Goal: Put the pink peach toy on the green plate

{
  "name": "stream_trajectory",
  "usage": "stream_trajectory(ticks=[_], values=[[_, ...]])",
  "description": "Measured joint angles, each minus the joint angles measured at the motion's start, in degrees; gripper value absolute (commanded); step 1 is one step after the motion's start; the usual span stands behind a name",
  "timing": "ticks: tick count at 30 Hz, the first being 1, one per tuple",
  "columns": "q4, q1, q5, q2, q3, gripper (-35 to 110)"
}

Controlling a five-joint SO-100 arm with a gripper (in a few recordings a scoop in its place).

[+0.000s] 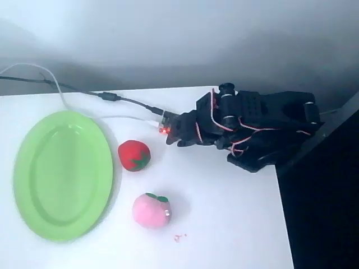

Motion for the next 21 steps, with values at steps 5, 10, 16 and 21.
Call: stream_trajectory(ticks=[5, 10, 16, 21], values=[[0.0, 1.93, -0.09, 0.0, 0.0, 0], [-0.09, 1.67, -0.88, 0.0, 0.0, 0], [-6.33, 0.09, -1.93, -2.02, -1.41, 0], [-12.74, -1.93, -2.02, -13.36, -15.03, 0]])
